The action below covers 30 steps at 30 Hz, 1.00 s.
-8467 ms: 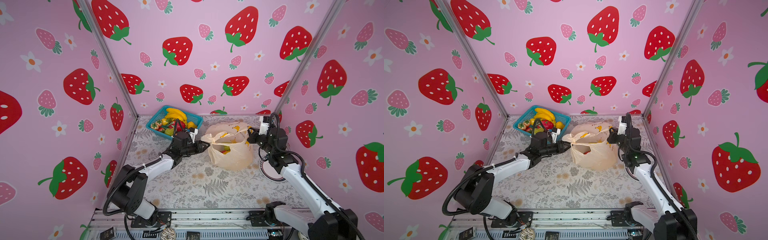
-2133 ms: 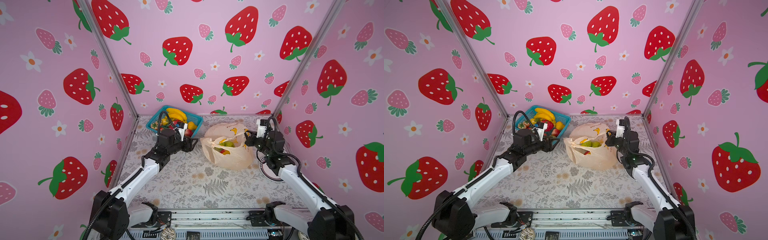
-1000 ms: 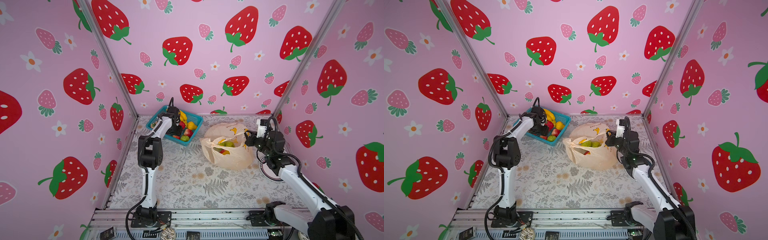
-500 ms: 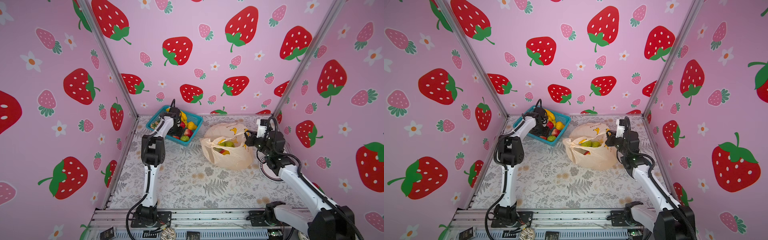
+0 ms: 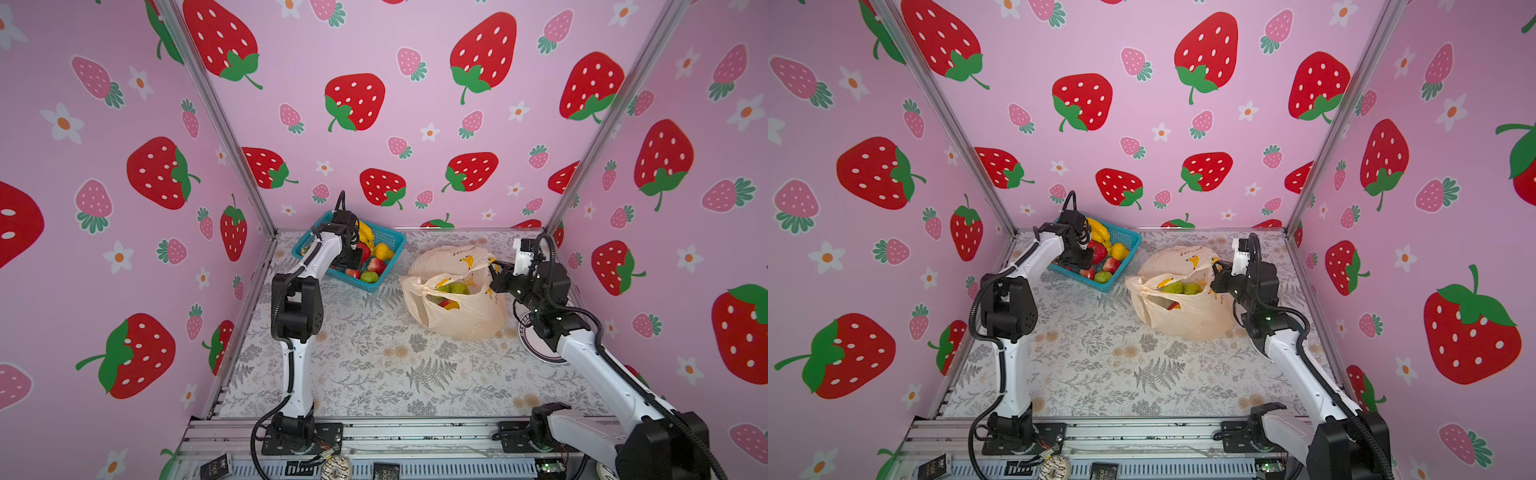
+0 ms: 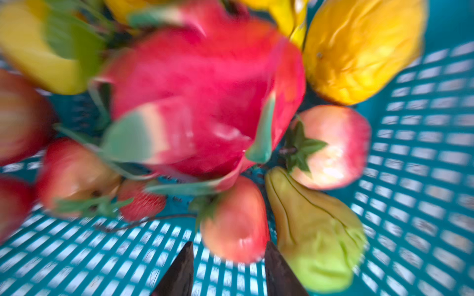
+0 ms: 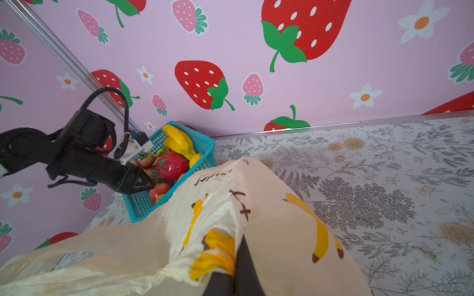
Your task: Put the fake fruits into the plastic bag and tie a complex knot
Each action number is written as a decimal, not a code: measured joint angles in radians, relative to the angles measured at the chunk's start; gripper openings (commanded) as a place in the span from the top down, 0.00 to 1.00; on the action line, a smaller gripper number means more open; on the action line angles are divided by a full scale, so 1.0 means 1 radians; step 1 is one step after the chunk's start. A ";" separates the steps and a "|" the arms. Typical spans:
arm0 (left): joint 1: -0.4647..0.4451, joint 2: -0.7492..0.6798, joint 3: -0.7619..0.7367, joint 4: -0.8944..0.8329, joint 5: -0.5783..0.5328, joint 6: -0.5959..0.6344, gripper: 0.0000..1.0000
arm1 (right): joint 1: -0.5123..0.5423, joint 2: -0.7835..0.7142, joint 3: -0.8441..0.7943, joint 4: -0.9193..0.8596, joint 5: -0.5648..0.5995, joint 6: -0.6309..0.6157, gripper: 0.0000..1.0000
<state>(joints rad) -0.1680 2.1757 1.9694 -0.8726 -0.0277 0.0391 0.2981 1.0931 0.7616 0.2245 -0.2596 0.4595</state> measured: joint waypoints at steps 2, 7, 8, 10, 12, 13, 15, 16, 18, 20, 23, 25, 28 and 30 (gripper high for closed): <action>0.000 -0.066 -0.039 0.024 -0.013 -0.010 0.56 | 0.000 0.000 0.000 0.000 0.000 0.000 1.00; 0.000 -0.186 -0.124 0.094 -0.025 -0.023 0.46 | 0.000 0.000 0.000 0.000 0.000 0.000 1.00; 0.000 -0.193 -0.127 0.099 -0.025 -0.022 0.44 | 0.000 0.000 0.000 0.000 0.000 0.000 1.00; 0.000 -0.188 -0.125 0.109 -0.025 -0.022 0.41 | 0.000 0.000 0.000 0.000 0.000 0.000 1.00; 0.000 -0.155 -0.108 0.098 -0.024 -0.017 0.39 | 0.000 0.000 0.000 0.000 0.000 0.000 1.00; 0.000 -0.127 -0.085 0.083 -0.024 -0.014 0.37 | 0.000 0.000 0.000 0.000 0.000 0.000 1.00; 0.001 -0.062 -0.040 0.066 -0.024 -0.010 0.35 | 0.000 0.000 0.000 0.000 0.000 0.000 1.00; 0.002 -0.026 -0.017 0.055 -0.024 -0.007 0.34 | 0.000 0.000 0.000 0.000 -0.001 0.000 1.00; 0.002 0.032 0.014 0.031 -0.023 -0.003 0.33 | 0.000 0.000 0.000 0.000 -0.001 0.000 1.00; 0.004 0.083 0.035 0.006 -0.020 0.003 0.32 | 0.000 0.000 0.000 0.000 0.000 0.000 1.00; 0.005 0.125 0.056 -0.011 -0.017 0.014 0.31 | 0.000 0.000 0.000 0.000 -0.001 0.000 1.00; 0.005 0.136 0.064 -0.024 -0.017 0.016 0.31 | 0.000 0.000 0.000 0.000 -0.001 0.000 1.00; 0.005 0.152 0.079 -0.035 -0.017 0.017 0.33 | 0.000 0.000 0.000 0.000 -0.001 0.000 1.00; 0.006 0.164 0.084 -0.037 -0.017 0.017 0.35 | 0.000 0.000 0.000 0.000 -0.001 0.000 1.00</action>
<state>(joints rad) -0.1623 2.3398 2.0529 -0.9096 -0.0444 0.0563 0.2981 1.0927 0.7612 0.2249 -0.2607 0.4599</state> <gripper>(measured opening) 0.662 0.047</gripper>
